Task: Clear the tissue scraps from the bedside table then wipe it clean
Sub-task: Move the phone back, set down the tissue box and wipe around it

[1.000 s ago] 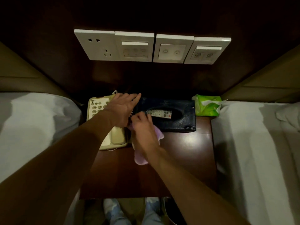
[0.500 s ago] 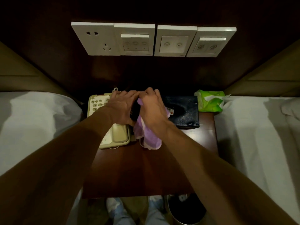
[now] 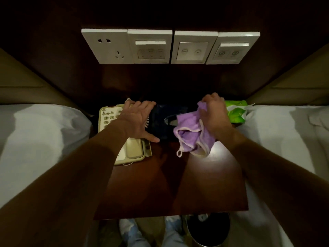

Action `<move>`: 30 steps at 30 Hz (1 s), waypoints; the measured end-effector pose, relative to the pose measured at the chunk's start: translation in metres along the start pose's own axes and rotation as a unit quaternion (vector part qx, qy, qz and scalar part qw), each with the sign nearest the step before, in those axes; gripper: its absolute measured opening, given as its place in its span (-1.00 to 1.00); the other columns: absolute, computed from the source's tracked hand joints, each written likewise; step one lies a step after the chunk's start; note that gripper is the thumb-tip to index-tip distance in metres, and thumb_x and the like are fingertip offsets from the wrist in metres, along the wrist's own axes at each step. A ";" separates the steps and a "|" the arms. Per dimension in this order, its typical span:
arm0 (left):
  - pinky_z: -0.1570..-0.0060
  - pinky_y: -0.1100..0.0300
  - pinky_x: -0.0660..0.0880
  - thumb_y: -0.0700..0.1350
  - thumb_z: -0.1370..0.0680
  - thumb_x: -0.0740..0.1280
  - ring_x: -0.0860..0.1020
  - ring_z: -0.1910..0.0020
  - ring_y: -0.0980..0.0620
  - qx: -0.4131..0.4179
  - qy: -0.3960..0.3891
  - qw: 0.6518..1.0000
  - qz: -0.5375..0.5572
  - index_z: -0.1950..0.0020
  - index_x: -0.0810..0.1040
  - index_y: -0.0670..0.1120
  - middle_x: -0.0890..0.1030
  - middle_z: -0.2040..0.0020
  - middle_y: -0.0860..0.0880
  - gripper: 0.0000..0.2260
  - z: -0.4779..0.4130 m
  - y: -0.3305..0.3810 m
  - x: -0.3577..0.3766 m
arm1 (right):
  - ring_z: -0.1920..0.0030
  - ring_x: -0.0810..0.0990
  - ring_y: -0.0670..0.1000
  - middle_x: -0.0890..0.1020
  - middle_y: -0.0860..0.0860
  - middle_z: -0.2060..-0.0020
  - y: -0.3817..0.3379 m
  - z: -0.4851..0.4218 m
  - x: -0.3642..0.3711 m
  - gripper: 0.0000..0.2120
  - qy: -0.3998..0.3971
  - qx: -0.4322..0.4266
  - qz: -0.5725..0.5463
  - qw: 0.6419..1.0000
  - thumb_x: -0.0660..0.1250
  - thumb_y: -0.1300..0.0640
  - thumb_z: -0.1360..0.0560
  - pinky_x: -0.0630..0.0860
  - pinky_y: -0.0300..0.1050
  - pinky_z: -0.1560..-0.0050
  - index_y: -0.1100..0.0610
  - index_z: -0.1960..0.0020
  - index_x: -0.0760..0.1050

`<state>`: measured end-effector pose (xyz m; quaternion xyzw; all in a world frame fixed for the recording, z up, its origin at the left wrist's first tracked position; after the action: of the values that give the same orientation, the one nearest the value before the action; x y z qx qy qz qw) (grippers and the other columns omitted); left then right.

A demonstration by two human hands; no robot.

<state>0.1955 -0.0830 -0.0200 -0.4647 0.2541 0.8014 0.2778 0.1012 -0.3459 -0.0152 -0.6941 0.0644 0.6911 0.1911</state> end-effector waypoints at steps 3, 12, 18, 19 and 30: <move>-0.57 -0.16 -0.07 0.64 -0.16 0.36 0.18 -0.57 -0.09 -0.002 -0.013 1.000 -0.002 -0.67 -0.07 0.01 0.17 -0.62 0.01 0.29 0.000 0.002 -0.001 | -0.05 0.50 0.30 0.56 0.25 -0.06 -0.047 0.005 0.003 -0.78 0.003 -0.017 -0.034 0.999 0.34 0.35 -0.44 0.40 0.13 -0.08 0.24 -0.07 0.60; -0.51 -0.06 -0.02 0.56 -0.15 0.46 0.28 -0.50 -0.03 -0.023 0.033 0.997 0.070 -0.58 0.15 0.04 0.41 -0.46 0.04 0.16 0.009 0.001 0.002 | -0.23 0.41 0.19 0.48 0.12 -0.18 -0.129 -0.002 0.011 -0.71 -0.084 -0.173 -0.024 0.981 0.24 0.36 -0.53 0.35 -0.06 0.00 0.18 -0.21 0.50; -0.58 -0.14 -0.11 0.62 -0.11 0.40 0.18 -0.56 -0.04 -0.012 0.023 0.999 0.030 -0.64 0.06 -0.02 0.25 -0.59 0.02 0.28 0.005 0.002 -0.001 | -0.18 0.47 0.27 0.52 0.17 -0.08 -0.030 -0.018 0.001 -0.84 -0.057 -0.056 0.010 0.997 0.27 0.33 -0.51 0.37 0.04 -0.04 0.19 -0.07 0.51; -0.58 -0.14 -0.10 0.63 -0.12 0.38 0.18 -0.57 -0.04 -0.002 0.024 0.999 0.022 -0.65 0.01 0.00 0.21 -0.61 0.02 0.30 0.004 0.002 -0.001 | -0.20 0.45 0.27 0.52 0.18 -0.11 -0.025 -0.015 -0.001 -0.82 -0.046 -0.036 0.009 0.998 0.27 0.33 -0.53 0.36 0.05 -0.02 0.21 -0.11 0.51; -0.53 -0.05 0.05 0.67 -0.19 0.27 0.22 -0.53 -0.05 0.034 -0.023 0.991 -0.128 -0.68 -0.16 0.00 0.18 -0.61 -0.03 0.30 -0.006 0.014 -0.010 | -0.24 0.39 0.19 0.48 0.14 -0.24 -0.071 0.013 0.003 -0.61 -0.076 -0.192 0.052 0.977 0.40 0.24 -0.48 0.39 0.04 -0.19 0.20 -0.30 0.49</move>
<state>0.1940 -0.0994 -0.0114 -0.4650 0.2135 0.7608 0.3993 0.1144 -0.2752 -0.0057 -0.6588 -0.0479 0.7505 0.0225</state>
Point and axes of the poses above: each hand's wrist, its own z-axis away from the middle knuckle, its own x-axis out of the palm, y = z × x, the point moved 2 cm from there along -z, towards the middle knuckle
